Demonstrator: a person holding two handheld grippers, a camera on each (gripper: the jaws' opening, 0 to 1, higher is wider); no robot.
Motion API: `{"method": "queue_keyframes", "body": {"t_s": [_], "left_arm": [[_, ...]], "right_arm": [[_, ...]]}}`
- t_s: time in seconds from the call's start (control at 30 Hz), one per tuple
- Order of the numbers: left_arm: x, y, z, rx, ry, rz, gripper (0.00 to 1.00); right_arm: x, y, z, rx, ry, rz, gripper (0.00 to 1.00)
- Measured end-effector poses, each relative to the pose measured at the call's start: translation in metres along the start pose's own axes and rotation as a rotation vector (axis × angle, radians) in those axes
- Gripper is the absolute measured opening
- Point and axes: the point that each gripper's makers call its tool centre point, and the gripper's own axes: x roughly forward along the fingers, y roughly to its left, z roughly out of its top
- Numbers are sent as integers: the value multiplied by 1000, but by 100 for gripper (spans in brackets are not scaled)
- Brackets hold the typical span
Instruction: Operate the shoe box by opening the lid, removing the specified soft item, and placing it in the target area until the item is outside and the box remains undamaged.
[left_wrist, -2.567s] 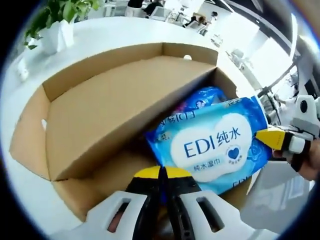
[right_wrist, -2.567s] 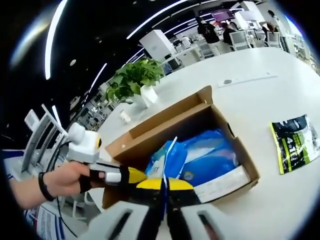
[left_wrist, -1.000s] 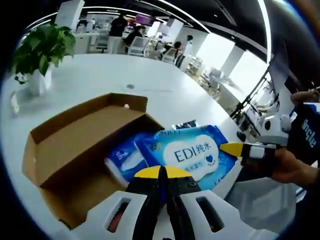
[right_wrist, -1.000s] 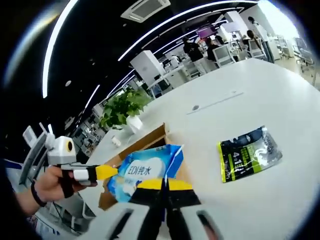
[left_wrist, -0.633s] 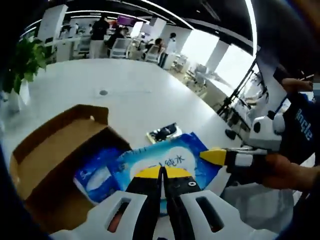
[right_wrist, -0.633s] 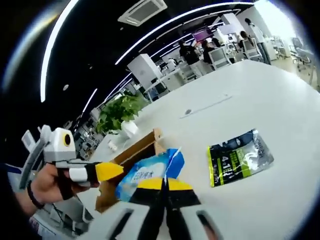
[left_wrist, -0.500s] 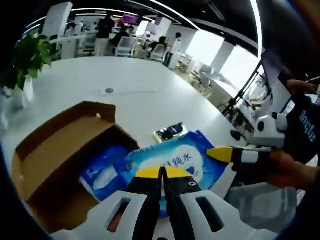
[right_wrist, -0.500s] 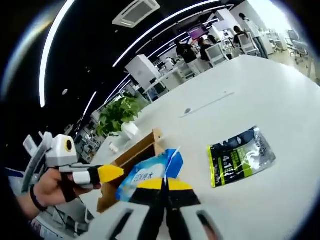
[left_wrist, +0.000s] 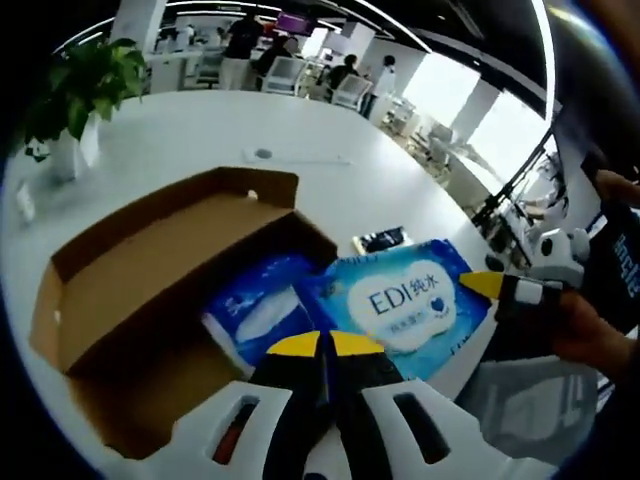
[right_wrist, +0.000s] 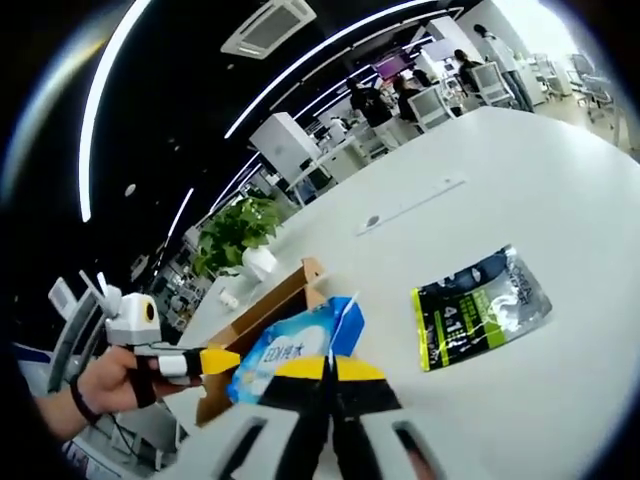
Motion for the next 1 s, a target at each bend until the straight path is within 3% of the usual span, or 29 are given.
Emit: {"method": "queue_keyframes", "body": {"t_s": [0.27,0.37,0.5,0.53,0.8,0.87,1.0], "left_arm": [[1,1,6,-91,-14,-40,9],[2,-10,10,-218,-12,-119,26],[14,-7,-3,-110,58,-70,17],[18,-7,-5,-122,58,-68,13],[24,-2,-9,-211,52,-92,9],[24,-3,-8,-271,42,-103,8],[25,-7,-11,-192,51,-70,4]], "right_arm": [[0,-5,-3,10,6,-6,0],[0,-4,-3,16,5,-4,0],[0,-5,-3,14,7,-4,0],[0,-5,-3,18,7,-4,0],[1,-7,-6,34,11,4,0],[1,-6,-6,36,12,4,0],[3,-6,-6,19,18,2,0]]}}
